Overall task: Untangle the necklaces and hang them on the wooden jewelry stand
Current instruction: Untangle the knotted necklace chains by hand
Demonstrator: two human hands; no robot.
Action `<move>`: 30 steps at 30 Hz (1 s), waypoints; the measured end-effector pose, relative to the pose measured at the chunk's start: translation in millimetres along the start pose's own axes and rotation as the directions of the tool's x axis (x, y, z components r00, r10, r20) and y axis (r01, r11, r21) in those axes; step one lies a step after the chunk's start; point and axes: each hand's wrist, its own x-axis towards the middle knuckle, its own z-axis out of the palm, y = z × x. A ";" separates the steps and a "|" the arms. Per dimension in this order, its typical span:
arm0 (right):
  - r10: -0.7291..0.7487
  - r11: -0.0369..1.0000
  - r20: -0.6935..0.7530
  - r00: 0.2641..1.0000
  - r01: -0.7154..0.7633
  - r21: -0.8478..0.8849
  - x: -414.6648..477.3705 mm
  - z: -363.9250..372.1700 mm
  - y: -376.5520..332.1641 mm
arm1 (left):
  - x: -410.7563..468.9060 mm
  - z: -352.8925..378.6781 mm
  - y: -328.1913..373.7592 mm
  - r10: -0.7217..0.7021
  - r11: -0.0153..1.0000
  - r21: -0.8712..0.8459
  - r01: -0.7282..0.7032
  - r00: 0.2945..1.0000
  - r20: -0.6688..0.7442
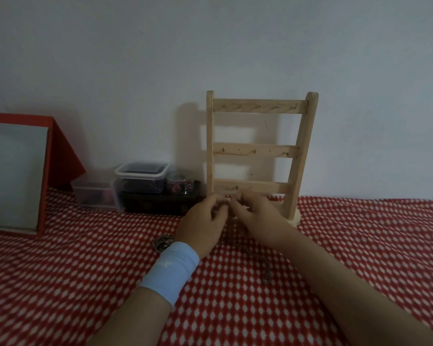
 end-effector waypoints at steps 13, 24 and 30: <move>0.022 0.912 0.166 0.986 0.048 -0.407 4.2 -13.1 -16.2 | -1.8 -12.7 -0.2 0.189 0.977 0.142 -0.162 0.961 -0.204; 0.124 0.990 -0.040 0.992 -0.120 0.076 2.9 -21.6 -22.9 | 2.9 -5.3 -0.3 0.081 0.981 -0.154 -0.114 0.975 -0.209; 0.185 0.966 -0.022 0.983 -0.178 0.188 3.8 -19.8 -20.6 | 3.6 -3.5 -1.0 0.053 0.963 -0.252 -0.099 0.982 -0.183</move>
